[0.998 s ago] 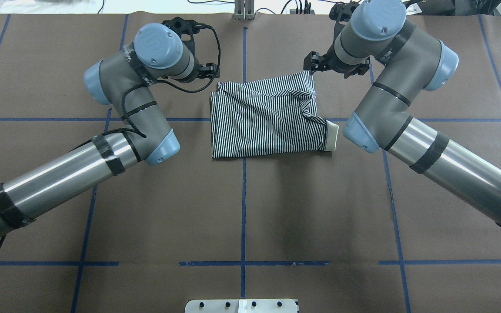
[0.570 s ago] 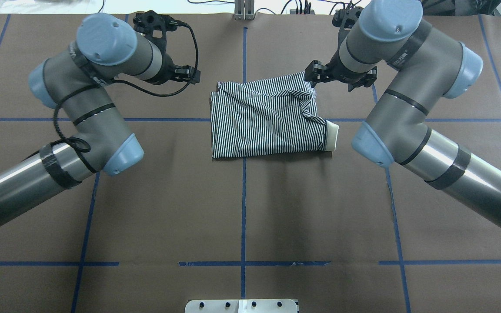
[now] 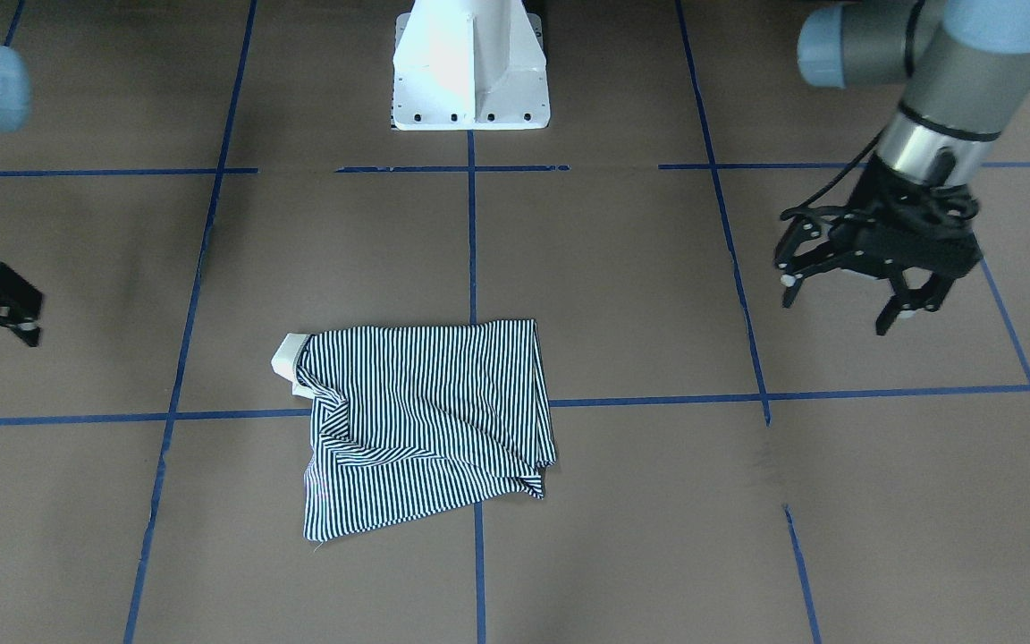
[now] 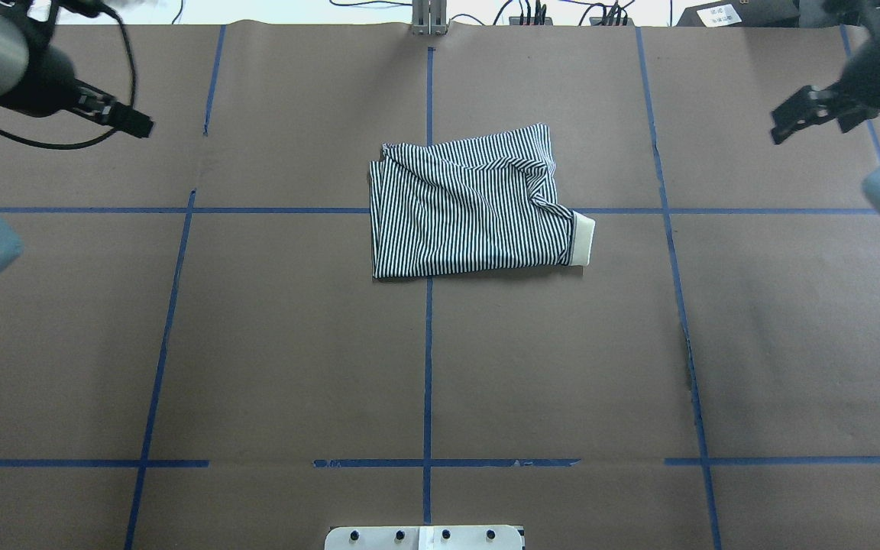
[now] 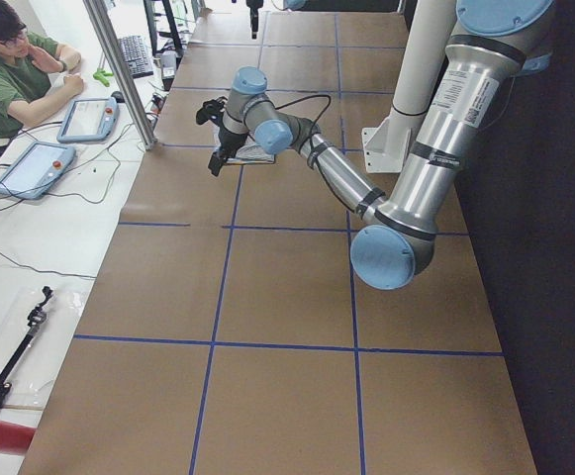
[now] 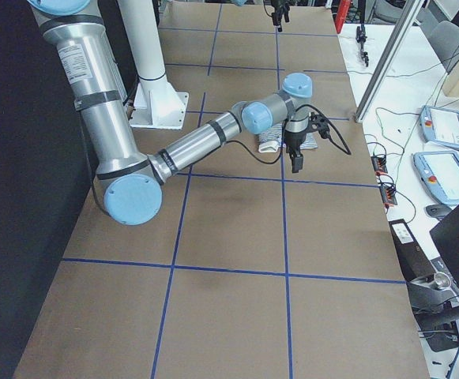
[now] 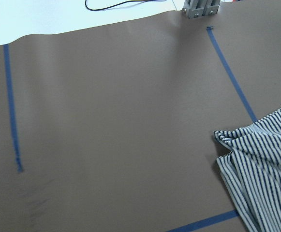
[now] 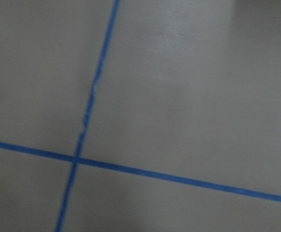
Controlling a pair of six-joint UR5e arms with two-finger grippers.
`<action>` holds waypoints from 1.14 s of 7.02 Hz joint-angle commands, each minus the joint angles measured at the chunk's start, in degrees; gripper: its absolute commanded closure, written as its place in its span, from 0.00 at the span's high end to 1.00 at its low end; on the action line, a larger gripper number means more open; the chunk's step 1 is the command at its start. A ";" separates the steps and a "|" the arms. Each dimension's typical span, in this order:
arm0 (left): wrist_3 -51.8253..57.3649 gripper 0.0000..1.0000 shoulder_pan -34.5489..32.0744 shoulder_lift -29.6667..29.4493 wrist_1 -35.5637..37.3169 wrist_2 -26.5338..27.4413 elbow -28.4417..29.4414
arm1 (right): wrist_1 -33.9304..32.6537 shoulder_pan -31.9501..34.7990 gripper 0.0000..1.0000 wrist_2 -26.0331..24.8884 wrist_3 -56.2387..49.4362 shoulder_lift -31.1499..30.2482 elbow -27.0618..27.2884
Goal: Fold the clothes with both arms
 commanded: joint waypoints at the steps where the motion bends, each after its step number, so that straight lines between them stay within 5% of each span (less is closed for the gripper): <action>1: 11.12 1.00 -7.96 9.99 0.22 -5.58 -3.64 | -0.86 13.61 1.00 7.68 -22.06 -11.92 -0.01; 3: 10.63 1.00 -10.28 16.07 0.21 -7.63 -2.34 | 3.24 15.94 1.00 7.37 -23.19 -25.10 -0.35; 5: 11.50 1.00 -16.48 18.72 0.74 -10.76 1.35 | 3.95 21.38 1.00 7.80 -23.63 -26.20 -1.69; 6: 14.38 1.00 -17.91 21.08 2.05 -18.37 3.54 | 3.70 21.31 1.00 6.15 -23.20 -25.34 -2.12; 8: 25.26 1.00 -24.32 28.11 5.55 -20.29 4.44 | 3.52 21.22 1.00 5.60 -22.75 -25.07 -2.47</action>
